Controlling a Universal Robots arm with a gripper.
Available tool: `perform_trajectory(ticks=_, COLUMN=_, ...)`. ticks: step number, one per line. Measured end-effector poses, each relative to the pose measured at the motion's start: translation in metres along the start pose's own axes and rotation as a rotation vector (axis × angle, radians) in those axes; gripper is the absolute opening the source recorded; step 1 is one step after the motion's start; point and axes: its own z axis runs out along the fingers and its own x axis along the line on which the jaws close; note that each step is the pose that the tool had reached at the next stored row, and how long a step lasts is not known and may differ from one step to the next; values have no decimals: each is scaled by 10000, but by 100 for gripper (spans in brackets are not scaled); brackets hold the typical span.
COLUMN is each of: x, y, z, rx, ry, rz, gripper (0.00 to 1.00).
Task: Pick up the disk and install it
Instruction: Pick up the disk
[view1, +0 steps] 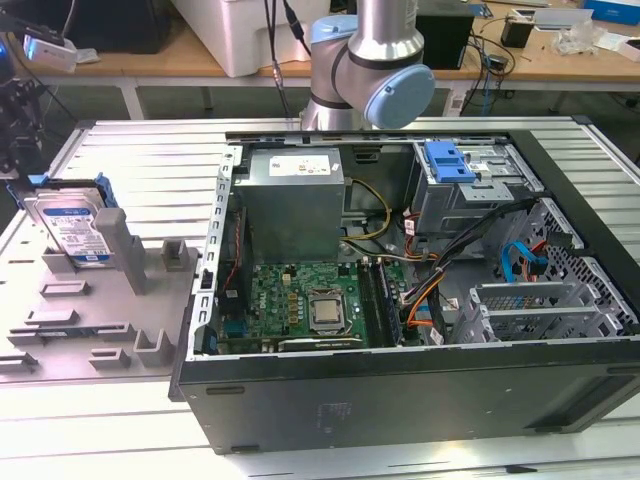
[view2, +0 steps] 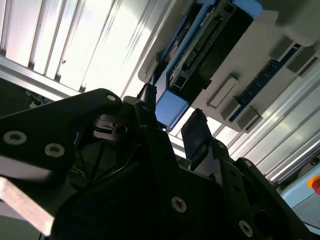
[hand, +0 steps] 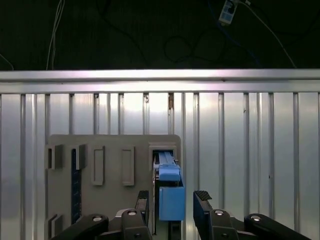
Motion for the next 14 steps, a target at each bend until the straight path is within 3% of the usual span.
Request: perform_trajectory(ticks=14, x=-3, y=12, z=131, rx=-1, ry=4, rz=3, gripper=48)
